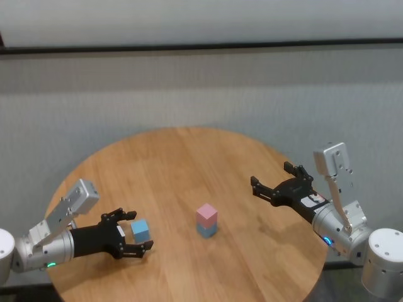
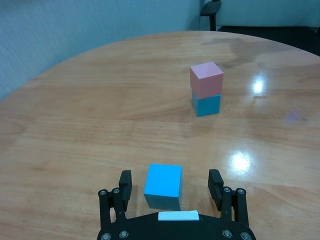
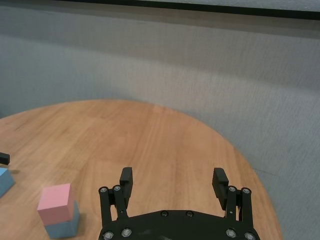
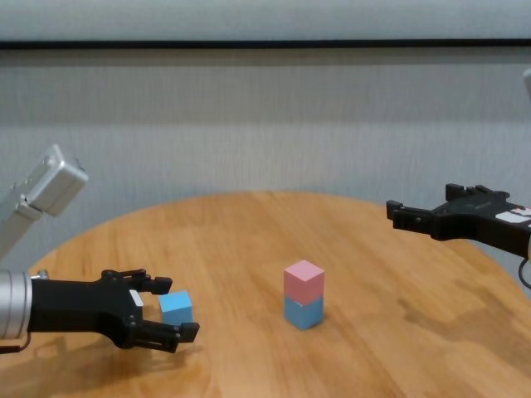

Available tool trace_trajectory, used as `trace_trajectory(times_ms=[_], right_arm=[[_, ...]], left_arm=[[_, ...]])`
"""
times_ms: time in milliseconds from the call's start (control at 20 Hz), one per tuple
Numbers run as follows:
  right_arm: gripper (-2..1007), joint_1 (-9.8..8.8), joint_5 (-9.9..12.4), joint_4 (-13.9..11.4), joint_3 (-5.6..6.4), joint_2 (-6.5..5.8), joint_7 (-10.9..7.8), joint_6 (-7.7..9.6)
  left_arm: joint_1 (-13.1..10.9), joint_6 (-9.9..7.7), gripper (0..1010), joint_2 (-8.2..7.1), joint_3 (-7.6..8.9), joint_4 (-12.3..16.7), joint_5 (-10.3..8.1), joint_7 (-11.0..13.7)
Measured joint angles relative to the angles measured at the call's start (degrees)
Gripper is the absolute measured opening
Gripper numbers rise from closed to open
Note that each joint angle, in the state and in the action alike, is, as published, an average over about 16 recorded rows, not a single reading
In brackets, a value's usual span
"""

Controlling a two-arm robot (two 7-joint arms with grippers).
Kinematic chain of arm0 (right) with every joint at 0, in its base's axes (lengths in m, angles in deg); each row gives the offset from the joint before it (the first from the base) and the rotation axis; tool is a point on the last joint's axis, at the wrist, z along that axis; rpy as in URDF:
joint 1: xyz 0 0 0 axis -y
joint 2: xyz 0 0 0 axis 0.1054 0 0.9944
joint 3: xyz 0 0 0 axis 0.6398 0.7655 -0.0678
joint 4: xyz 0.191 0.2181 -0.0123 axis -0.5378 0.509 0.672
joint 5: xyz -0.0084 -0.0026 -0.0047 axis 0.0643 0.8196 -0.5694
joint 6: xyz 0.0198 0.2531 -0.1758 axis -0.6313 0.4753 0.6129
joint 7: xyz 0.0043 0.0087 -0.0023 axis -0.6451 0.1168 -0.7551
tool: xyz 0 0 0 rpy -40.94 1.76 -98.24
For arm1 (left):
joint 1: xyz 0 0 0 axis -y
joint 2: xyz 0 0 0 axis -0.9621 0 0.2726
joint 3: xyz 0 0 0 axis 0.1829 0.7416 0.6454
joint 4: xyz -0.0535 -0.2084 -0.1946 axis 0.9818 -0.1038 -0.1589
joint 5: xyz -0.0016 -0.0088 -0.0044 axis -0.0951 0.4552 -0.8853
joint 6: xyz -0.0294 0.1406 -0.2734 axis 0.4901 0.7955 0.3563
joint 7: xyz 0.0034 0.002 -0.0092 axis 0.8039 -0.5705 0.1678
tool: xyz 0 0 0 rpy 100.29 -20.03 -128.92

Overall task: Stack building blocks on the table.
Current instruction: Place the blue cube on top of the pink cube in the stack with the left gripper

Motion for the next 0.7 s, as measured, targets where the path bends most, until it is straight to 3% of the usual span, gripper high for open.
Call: trace_trajectory(times_ms=[350,700], right_arm=[[1005,0.00,0.0,0.0,0.00,0.00,0.00,0.00],[1005,0.00,0.0,0.0,0.00,0.00,0.00,0.00]], left_arm=[[-0.2,-0.55,884,0.11,-0.06,0.2,0.63,-0.3],[-1.1,-2.02,662,-0.46,-0.02,2.1,1.10,-1.2]])
